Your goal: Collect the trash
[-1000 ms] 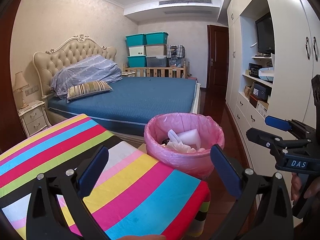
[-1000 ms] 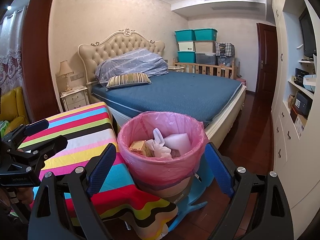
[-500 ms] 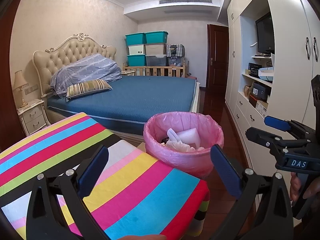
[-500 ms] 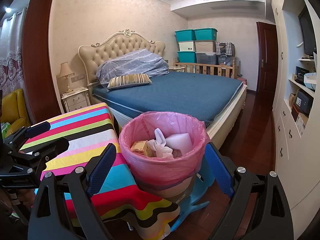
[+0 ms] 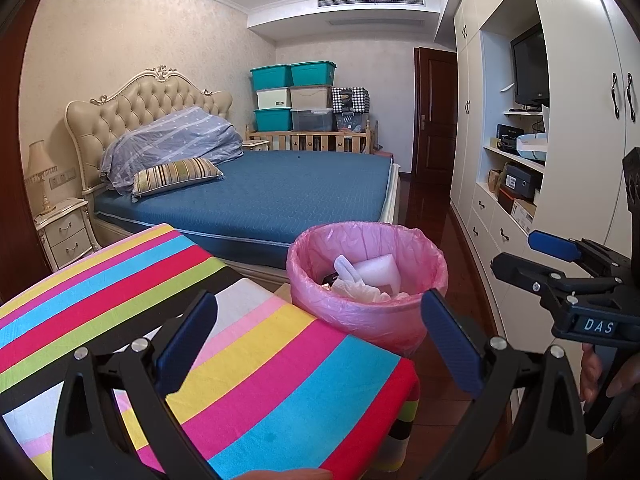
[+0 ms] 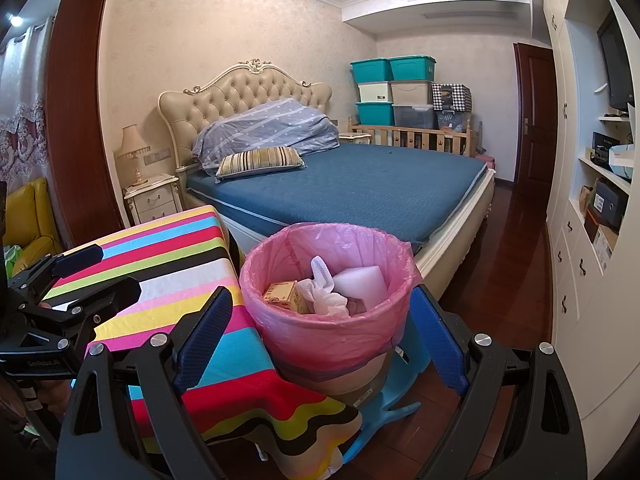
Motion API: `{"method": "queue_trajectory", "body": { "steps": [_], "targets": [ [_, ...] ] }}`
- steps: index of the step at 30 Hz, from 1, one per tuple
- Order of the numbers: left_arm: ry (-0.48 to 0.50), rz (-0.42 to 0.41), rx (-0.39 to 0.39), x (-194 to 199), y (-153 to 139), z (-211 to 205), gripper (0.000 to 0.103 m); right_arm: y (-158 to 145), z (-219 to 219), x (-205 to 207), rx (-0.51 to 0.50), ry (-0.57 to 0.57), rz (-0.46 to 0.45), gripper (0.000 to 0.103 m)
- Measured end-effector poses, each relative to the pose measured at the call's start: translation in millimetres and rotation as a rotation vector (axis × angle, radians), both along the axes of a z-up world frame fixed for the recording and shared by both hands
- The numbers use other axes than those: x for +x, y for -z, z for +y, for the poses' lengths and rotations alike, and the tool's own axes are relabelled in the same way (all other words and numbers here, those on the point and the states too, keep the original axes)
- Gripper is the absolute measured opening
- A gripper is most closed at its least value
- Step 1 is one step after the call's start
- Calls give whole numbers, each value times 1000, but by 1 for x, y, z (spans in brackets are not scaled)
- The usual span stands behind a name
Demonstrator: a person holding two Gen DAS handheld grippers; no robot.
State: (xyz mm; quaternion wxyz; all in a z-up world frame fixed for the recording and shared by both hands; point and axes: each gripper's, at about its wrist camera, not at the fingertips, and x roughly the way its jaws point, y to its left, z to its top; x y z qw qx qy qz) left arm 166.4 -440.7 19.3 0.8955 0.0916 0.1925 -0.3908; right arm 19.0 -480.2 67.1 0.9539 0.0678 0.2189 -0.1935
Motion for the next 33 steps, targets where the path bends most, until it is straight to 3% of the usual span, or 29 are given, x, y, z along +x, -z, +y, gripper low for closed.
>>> {"method": "queue_trajectory", "body": {
  "steps": [33],
  "targets": [
    [9,22,2,5,5,11,98,1,2,2,3,-6,1,85]
  ]
}}
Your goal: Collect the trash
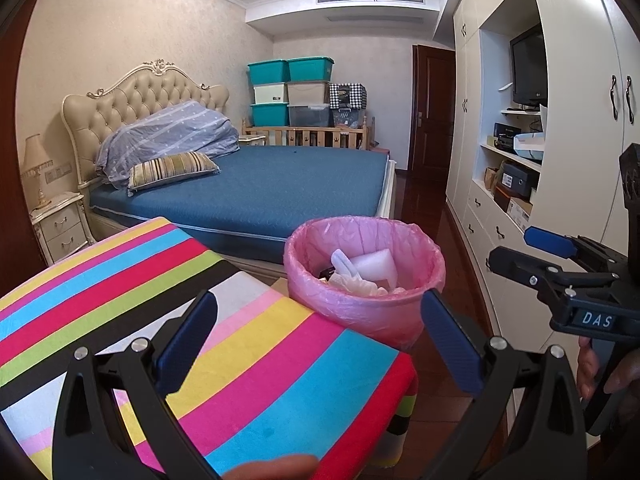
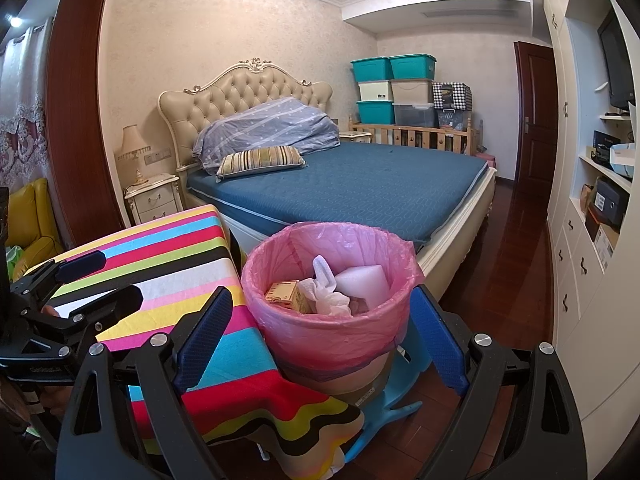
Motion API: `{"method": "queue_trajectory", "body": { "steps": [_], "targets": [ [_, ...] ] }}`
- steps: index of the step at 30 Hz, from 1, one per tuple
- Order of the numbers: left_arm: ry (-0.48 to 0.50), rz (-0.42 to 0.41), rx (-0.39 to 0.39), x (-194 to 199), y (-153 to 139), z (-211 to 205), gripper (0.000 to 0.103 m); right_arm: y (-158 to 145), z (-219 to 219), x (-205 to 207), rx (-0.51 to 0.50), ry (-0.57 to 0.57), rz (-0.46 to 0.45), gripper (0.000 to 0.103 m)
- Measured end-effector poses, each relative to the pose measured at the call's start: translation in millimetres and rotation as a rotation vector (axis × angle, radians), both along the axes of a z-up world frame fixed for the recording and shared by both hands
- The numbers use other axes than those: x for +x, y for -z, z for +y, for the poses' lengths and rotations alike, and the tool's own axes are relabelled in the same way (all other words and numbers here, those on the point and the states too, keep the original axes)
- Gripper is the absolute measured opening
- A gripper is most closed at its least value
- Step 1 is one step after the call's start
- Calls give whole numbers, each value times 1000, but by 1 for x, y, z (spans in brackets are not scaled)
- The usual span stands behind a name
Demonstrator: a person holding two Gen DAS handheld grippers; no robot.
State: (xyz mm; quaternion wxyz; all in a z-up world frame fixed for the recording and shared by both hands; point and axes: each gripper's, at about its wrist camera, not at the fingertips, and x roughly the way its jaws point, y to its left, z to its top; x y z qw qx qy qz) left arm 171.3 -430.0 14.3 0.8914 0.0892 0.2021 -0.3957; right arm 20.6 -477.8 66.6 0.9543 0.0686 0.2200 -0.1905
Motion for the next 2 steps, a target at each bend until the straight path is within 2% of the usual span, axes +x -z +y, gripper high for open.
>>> {"method": "queue_trajectory", "body": {
  "steps": [2],
  "targets": [
    [-10,-1,0,3,-1,8,98,0,6,5,-1,-15,2,85]
  ]
}}
